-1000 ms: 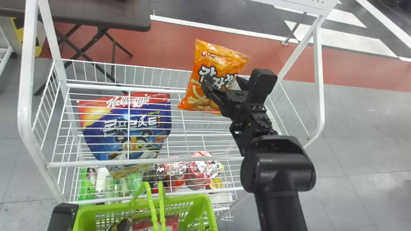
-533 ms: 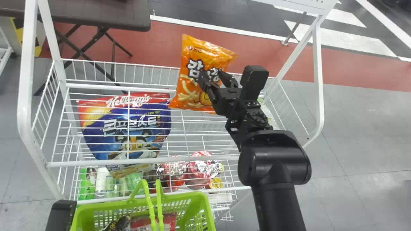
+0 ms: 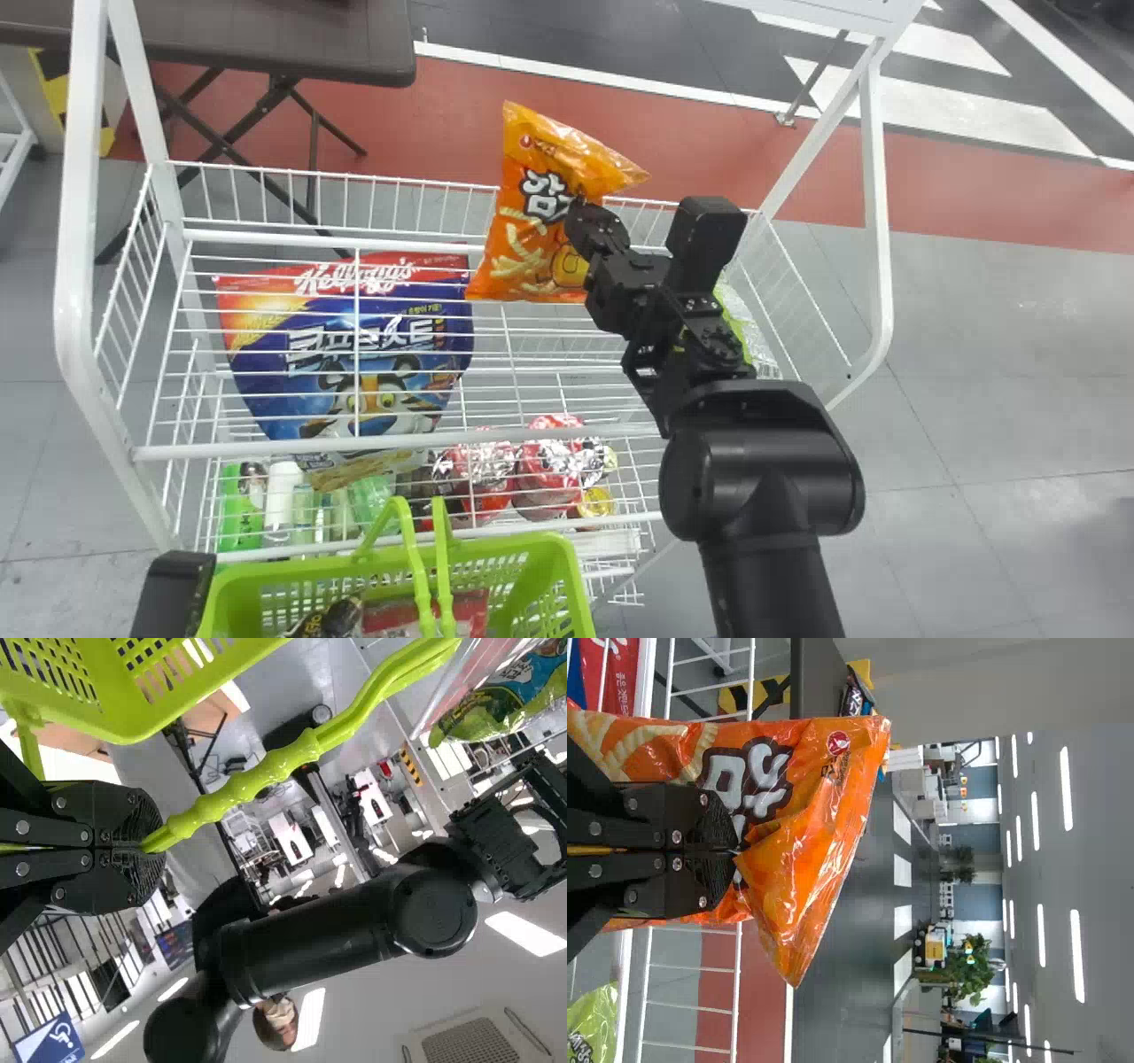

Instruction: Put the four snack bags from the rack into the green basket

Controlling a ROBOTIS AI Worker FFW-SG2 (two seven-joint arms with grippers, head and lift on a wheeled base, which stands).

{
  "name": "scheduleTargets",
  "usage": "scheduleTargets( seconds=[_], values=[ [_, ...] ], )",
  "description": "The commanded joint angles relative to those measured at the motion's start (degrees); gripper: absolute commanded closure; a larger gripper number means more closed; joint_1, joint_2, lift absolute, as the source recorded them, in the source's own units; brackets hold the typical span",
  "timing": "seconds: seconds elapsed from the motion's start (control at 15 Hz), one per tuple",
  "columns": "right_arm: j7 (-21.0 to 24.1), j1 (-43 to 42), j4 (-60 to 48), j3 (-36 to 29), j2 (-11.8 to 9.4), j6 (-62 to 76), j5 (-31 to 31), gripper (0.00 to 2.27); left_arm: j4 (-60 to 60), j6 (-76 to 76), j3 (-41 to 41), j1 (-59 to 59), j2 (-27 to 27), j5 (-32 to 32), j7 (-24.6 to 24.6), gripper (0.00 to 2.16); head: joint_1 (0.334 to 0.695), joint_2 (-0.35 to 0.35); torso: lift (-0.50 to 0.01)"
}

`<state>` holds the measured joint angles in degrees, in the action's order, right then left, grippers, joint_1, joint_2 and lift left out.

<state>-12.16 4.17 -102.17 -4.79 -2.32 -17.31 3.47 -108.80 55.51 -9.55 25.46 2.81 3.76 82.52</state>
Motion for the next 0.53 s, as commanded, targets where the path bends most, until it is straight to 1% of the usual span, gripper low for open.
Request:
scheduleTargets(
  seconds=[0.0,0.13,0.27,0.33,0.47],
  values=[
    [-0.67,3.66,-5.58,-0.30,-0.06,-0.75,0.31,2.13,0.08,0.18,-0.03,-0.15,0.00,-0.25,-0.17,2.02,0.695,-0.350,-0.006],
    [-1.73,7.26,-12.26,-1.01,-0.41,-3.04,2.59,2.13,0.08,0.18,-0.03,-0.41,0.00,-0.25,-0.43,2.02,0.695,-0.350,-0.006],
    [-2.52,9.37,-18.76,-3.03,-0.58,-10.07,5.41,2.13,0.08,0.53,-0.12,-0.67,0.09,-0.34,-0.43,2.02,0.695,-0.350,-0.006],
    [-3.31,10.51,-22.28,-4.08,-0.76,-15.34,6.55,2.13,-0.01,0.53,-0.12,-0.76,0.09,-0.34,-0.34,2.02,0.695,-0.350,-0.006],
    [-6.56,12.71,-29.22,-7.25,-0.76,-30.28,9.36,2.13,-0.10,0.53,0.06,-0.76,0.00,-0.42,-0.43,2.02,0.695,-0.350,-0.006]
  ],
)
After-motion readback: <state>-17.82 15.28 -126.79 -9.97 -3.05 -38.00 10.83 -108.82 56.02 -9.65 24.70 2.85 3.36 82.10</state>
